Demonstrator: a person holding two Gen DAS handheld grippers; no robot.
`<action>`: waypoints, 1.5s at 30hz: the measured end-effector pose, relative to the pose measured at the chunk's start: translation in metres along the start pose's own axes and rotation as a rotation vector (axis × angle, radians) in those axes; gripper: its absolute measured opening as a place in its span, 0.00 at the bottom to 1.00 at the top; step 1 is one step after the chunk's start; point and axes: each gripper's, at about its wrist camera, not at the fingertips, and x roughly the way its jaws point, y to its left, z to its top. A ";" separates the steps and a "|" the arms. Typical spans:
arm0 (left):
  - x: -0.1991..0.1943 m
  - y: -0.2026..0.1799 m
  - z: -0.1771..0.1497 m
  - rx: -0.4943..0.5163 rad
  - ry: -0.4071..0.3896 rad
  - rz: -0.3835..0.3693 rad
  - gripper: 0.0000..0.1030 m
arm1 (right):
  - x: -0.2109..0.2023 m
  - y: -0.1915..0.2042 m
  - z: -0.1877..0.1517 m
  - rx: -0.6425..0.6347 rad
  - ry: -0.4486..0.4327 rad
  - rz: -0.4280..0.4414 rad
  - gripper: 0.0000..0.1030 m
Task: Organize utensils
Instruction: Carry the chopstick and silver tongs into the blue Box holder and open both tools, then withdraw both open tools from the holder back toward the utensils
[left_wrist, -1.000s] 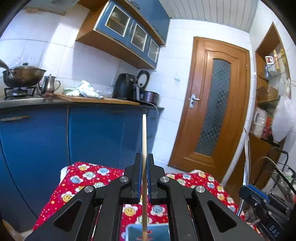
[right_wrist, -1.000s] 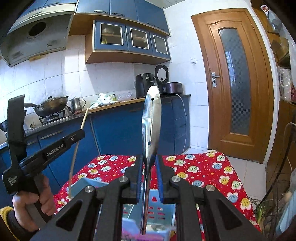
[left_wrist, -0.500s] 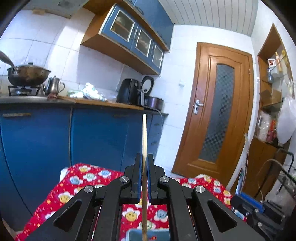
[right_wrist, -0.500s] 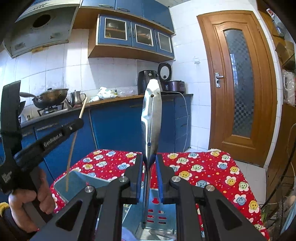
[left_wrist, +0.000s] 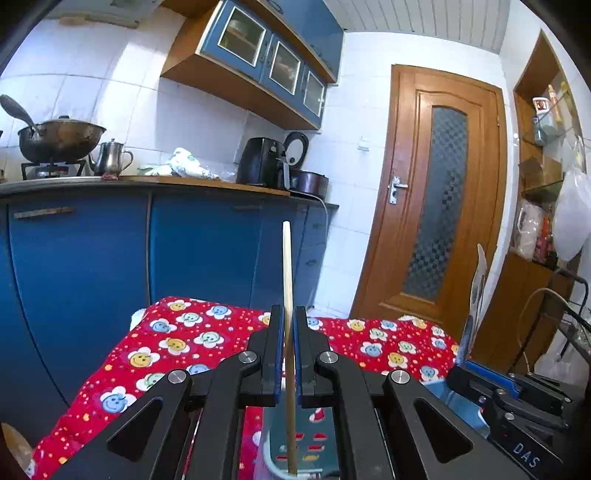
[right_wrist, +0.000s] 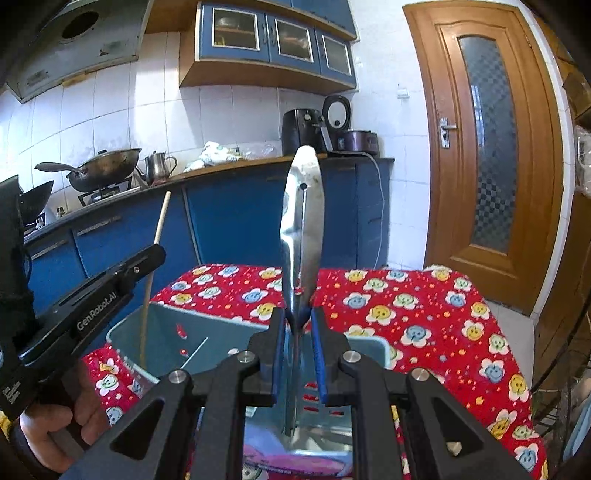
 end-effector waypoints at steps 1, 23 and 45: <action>-0.001 0.000 0.000 0.002 0.005 -0.004 0.05 | 0.000 0.001 -0.001 0.001 0.009 0.004 0.16; -0.060 0.013 -0.005 0.009 0.140 -0.094 0.31 | -0.068 0.008 0.001 0.033 -0.084 0.000 0.34; -0.103 0.017 -0.017 0.049 0.262 -0.102 0.31 | -0.119 0.004 -0.025 0.079 -0.062 -0.006 0.38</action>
